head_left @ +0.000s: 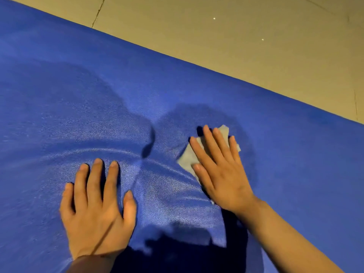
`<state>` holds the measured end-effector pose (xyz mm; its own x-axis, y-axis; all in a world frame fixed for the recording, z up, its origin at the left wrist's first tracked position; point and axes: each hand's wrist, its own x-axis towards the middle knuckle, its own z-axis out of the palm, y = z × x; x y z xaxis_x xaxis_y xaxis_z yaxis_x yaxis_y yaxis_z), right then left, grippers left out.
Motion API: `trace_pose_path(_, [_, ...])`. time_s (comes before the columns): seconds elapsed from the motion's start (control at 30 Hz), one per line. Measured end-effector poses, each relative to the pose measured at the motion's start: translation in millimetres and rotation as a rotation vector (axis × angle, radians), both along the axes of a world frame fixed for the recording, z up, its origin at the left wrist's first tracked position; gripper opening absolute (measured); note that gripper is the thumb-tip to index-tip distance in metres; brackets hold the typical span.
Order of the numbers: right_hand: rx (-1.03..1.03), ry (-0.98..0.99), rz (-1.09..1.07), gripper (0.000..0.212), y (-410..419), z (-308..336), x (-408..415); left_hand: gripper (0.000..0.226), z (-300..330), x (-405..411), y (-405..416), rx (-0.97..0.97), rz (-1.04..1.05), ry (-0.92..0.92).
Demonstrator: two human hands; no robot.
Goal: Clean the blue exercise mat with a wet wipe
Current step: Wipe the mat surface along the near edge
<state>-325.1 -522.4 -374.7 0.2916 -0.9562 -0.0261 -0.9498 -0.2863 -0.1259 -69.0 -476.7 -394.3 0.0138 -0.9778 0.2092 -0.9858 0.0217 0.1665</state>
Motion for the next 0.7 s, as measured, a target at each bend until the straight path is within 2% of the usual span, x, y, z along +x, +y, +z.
trace_pose_path(0.1, [0.051, 0.105, 0.164, 0.053, 25, 8, -25, 0.055, 1, 0, 0, -0.001, 0.000, -0.001])
trace_pose_path(0.17, [0.059, 0.091, 0.134, 0.053, 31, 9, -21, 0.055, 1, 2, 1, 0.001, 0.006, 0.006])
trace_pose_path(0.3, [0.012, -0.027, -0.155, 0.056, 13, 0, 10, 0.056, 0, 1, 0, 0.002, 0.017, 0.027])
trace_pose_path(0.37, [-0.018, -0.083, -0.228, 0.057, -10, -1, 17, 0.056, 0, 0, -2, -0.005, 0.011, 0.033])
trace_pose_path(0.47, [-0.010, -0.053, -0.330, 0.059, -46, -1, -10, 0.056, 0, 1, -3, 0.008, -0.001, 0.049])
trace_pose_path(0.6, [0.019, 0.012, -0.704, 0.070, -79, 2, -75, 0.056, 0, 1, -3, 0.008, 0.009, 0.076])
trace_pose_path(0.7, [0.075, -0.011, -0.890, 0.070, -106, -4, -60, 0.056, -1, 3, -3, 0.010, 0.011, 0.082])
